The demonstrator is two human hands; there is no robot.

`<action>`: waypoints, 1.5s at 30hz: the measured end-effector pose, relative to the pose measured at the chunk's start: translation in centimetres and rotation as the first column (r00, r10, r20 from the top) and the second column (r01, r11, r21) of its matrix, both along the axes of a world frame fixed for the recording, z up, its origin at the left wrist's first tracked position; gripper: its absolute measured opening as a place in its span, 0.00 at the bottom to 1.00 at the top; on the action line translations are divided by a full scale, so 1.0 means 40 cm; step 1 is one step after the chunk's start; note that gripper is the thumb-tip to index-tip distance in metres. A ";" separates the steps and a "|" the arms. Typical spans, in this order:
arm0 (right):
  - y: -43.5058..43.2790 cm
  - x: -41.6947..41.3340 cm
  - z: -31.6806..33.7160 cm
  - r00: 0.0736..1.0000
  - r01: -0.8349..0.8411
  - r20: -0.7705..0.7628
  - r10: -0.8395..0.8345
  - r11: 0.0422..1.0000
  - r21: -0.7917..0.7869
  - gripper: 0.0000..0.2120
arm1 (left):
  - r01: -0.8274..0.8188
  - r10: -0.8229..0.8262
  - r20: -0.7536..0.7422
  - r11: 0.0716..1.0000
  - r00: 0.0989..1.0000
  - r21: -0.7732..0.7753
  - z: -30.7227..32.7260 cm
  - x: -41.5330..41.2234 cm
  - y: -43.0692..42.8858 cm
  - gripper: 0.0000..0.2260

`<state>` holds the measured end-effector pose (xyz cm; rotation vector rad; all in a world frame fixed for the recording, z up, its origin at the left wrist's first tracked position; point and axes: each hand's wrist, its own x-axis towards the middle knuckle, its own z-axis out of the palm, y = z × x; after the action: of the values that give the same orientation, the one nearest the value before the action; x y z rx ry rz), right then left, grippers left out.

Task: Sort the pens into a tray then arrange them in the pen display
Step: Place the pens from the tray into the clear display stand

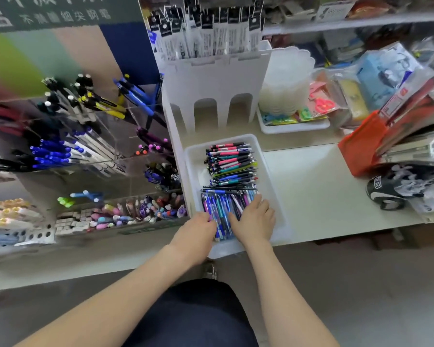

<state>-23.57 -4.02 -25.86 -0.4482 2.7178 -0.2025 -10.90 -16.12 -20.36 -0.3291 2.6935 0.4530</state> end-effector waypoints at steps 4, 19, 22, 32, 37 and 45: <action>-0.015 -0.009 -0.016 0.995 0.014 -0.095 -0.009 0.998 0.060 0.45 | -0.006 0.005 -0.022 1.000 1.000 -0.025 -0.006 -0.007 -0.001 0.11; -0.091 -0.051 -0.008 0.994 0.040 0.098 -0.052 0.992 0.116 0.31 | -0.049 0.047 -0.079 0.999 0.996 -0.023 0.006 -0.016 -0.016 0.06; -0.095 -0.059 -0.001 0.993 0.051 0.097 -0.063 0.992 0.114 0.26 | -0.052 0.052 -0.057 0.999 0.997 -0.010 0.009 -0.012 -0.024 0.06; -0.058 -0.095 0.082 0.945 0.229 0.248 -0.215 0.973 -0.030 0.07 | -0.094 0.095 -0.011 0.993 0.995 0.077 0.030 -0.008 -0.039 0.08; -0.016 -0.114 0.153 0.917 0.248 0.328 -0.228 0.968 -0.020 0.05 | -0.116 0.116 0.008 0.990 0.993 0.082 0.044 -0.018 -0.032 0.08; 0.037 -0.083 0.260 0.833 0.195 0.542 -0.115 0.976 -0.092 0.10 | -0.247 0.256 0.008 0.924 0.967 0.292 0.097 -0.041 -0.026 0.09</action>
<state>-26.91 -2.56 -15.47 -0.1674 2.1892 -0.4929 -12.54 -17.15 -16.48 -0.5881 2.5719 0.9252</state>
